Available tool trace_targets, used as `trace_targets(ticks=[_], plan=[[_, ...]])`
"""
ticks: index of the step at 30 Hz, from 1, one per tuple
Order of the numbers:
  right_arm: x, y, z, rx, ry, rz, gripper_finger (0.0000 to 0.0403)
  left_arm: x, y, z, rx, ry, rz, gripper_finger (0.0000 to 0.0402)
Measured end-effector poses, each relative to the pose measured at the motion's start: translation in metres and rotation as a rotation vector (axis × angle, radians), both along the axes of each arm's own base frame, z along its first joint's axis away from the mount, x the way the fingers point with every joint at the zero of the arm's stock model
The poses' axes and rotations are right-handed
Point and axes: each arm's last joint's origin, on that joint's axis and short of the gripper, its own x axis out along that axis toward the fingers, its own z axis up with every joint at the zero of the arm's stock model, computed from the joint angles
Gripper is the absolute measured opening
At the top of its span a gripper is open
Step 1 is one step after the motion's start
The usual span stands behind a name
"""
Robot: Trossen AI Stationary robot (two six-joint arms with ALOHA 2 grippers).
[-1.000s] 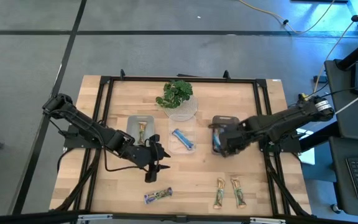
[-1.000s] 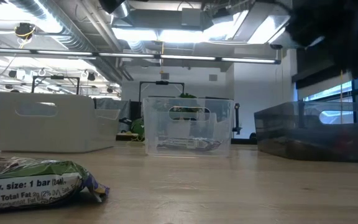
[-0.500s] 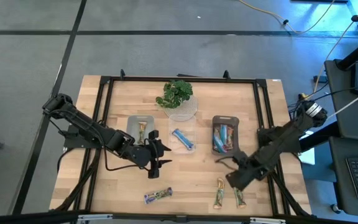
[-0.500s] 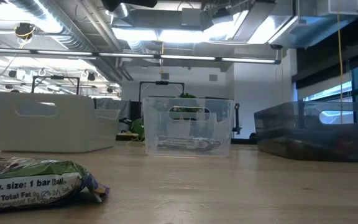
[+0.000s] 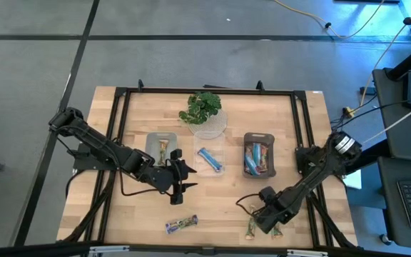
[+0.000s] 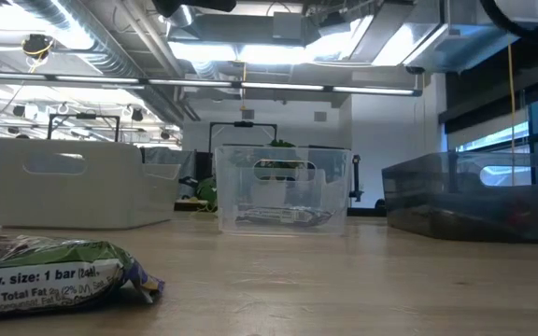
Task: Pick and place Granola Bars by type
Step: Put the right yellow granola bar into the gray bin
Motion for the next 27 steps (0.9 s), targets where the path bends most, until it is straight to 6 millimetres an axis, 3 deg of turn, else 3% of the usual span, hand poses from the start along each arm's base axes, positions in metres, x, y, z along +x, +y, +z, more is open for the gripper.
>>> trace_targets(ticks=[10, 20, 27], plan=[[0.004, 0.005, -0.013, 0.014, 0.020, -0.002, 0.0197, 0.000, 0.000, 0.000, 0.000, 0.000, 0.000, 0.0196], [0.004, 0.005, -0.013, 0.014, 0.014, 0.002, 0.0112, 0.000, 0.000, 0.000, -0.002, -0.003, 0.000, 0.0196], [0.002, 0.004, -0.011, 0.019, 0.019, 0.011, 0.0101, 0.000, 0.000, 0.000, -0.004, -0.004, 0.001, 0.0194]])
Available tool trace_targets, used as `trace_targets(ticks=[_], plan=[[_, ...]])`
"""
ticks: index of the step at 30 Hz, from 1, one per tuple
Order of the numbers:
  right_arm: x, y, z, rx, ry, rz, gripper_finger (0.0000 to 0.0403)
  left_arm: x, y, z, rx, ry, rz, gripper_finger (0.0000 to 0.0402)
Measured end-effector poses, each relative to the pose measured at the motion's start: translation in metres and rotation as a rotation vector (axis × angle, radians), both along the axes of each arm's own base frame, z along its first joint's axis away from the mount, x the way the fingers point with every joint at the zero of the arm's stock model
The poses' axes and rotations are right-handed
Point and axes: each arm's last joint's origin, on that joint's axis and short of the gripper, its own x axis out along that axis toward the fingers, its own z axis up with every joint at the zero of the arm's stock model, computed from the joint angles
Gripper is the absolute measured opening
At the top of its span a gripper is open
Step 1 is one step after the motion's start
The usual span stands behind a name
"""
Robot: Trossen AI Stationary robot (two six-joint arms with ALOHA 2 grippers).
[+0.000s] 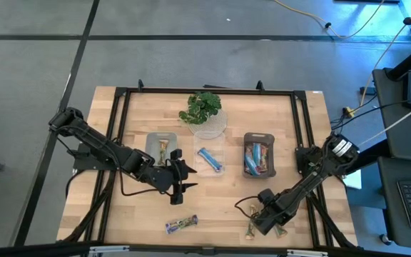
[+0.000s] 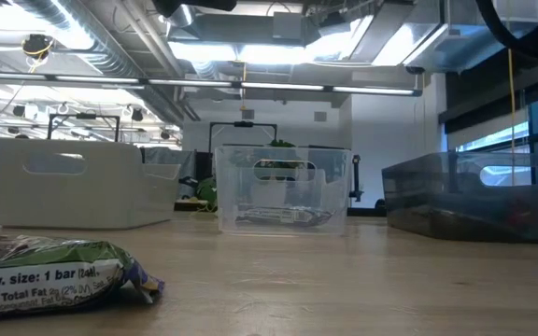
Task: Pick and place Granola Bars by type
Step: Put the right yellow granola bar into the gray bin
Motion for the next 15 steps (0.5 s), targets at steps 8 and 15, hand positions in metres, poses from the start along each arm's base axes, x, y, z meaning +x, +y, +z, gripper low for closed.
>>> trace_targets(ticks=[8, 15], plan=[[-0.004, -0.008, 0.040, -0.021, -0.093, 0.024, 0.0102, 0.000, 0.000, 0.000, -0.016, -0.005, 0.008, 0.0193], [0.001, -0.024, 0.119, -0.262, -0.564, 0.102, 0.0103, 0.004, -0.004, 0.006, -0.085, -0.055, -0.045, 0.0193]])
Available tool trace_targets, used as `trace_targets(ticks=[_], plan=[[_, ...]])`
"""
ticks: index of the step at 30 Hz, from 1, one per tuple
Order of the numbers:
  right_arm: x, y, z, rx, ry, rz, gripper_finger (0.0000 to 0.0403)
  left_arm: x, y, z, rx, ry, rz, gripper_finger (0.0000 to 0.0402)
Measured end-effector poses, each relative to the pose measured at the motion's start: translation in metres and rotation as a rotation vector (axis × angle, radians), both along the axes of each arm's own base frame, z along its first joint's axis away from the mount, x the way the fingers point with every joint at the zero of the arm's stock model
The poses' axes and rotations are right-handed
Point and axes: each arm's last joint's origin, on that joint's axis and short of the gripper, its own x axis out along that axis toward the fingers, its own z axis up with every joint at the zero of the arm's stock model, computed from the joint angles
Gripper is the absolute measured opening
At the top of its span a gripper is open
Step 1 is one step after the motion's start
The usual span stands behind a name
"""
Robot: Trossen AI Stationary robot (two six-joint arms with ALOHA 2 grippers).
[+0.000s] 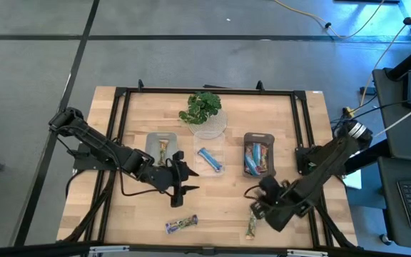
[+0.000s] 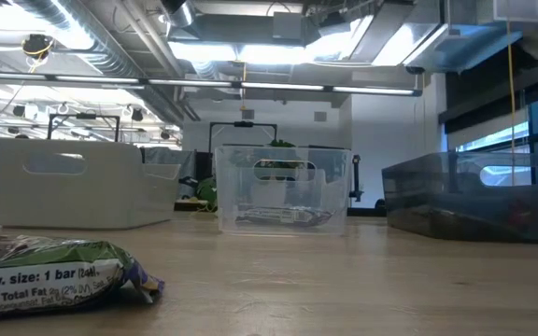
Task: Pick and place Granola Bars by type
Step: Put the right yellow granola bar into the gray bin
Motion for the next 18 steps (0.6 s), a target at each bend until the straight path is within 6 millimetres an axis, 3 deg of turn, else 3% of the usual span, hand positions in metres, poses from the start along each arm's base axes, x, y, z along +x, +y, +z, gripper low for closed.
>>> trace_targets(ticks=[4, 7, 12, 18], plan=[[0.003, -0.013, 0.052, -0.305, -0.364, 0.050, 0.0103, 0.006, -0.004, 0.011, -0.030, -0.120, -0.046, 0.0192], [0.003, -0.019, 0.090, -0.541, -0.541, 0.072, 0.0103, 0.010, -0.003, 0.020, -0.030, -0.213, -0.056, 0.0189], [0.009, -0.022, 0.139, -0.829, -0.630, 0.093, 0.0103, 0.019, 0.006, 0.032, -0.073, -0.339, -0.033, 0.0189], [0.029, -0.025, 0.166, -0.885, -0.679, 0.266, 0.0103, 0.040, 0.015, 0.030, -0.147, -0.436, -0.112, 0.0183]])
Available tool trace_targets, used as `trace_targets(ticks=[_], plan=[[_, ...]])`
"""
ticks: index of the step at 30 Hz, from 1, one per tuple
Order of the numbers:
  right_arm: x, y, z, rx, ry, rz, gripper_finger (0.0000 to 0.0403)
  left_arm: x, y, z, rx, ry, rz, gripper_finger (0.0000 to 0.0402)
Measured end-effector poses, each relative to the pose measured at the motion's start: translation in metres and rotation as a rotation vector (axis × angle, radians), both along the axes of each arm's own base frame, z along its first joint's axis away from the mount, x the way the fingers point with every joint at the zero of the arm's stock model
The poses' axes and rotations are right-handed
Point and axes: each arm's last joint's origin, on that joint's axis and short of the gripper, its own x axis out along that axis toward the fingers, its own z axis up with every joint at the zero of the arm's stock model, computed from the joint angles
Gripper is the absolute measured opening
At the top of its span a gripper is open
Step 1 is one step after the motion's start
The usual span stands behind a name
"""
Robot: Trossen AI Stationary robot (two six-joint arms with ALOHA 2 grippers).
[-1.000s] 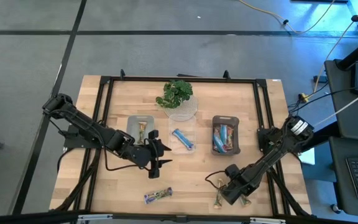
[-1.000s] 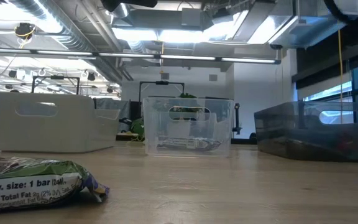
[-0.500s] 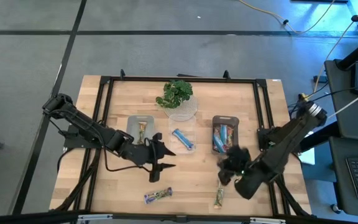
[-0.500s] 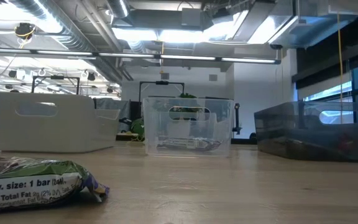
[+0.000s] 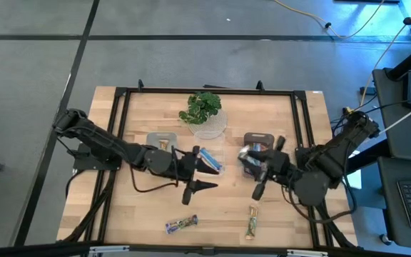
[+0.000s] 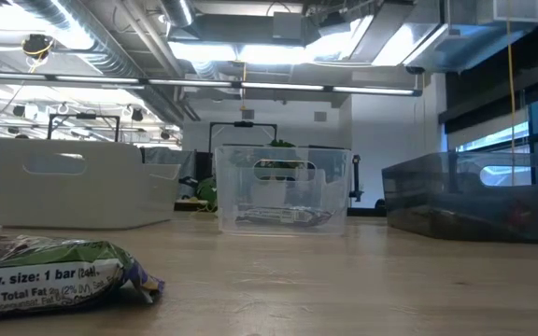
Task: Pick and place Granola Bars by type
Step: Put the right yellow granola bar into the gray bin
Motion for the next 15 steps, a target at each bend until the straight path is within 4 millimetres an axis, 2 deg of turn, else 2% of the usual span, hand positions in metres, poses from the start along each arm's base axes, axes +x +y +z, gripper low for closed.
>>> trace_targets(ticks=[5, 9, 15], plan=[[0.012, -0.004, 0.009, -0.018, -0.018, 0.176, 0.0103, 0.016, 0.005, -0.011, -0.015, -0.036, -0.013, 0.0176], [0.017, -0.008, 0.013, -0.009, -0.039, 0.218, 0.0103, 0.022, 0.006, -0.013, 0.014, -0.081, 0.001, 0.0170], [0.033, -0.011, 0.004, -0.002, -0.031, 0.244, 0.0103, 0.021, 0.006, -0.006, 0.077, -0.160, 0.023, 0.0160]])
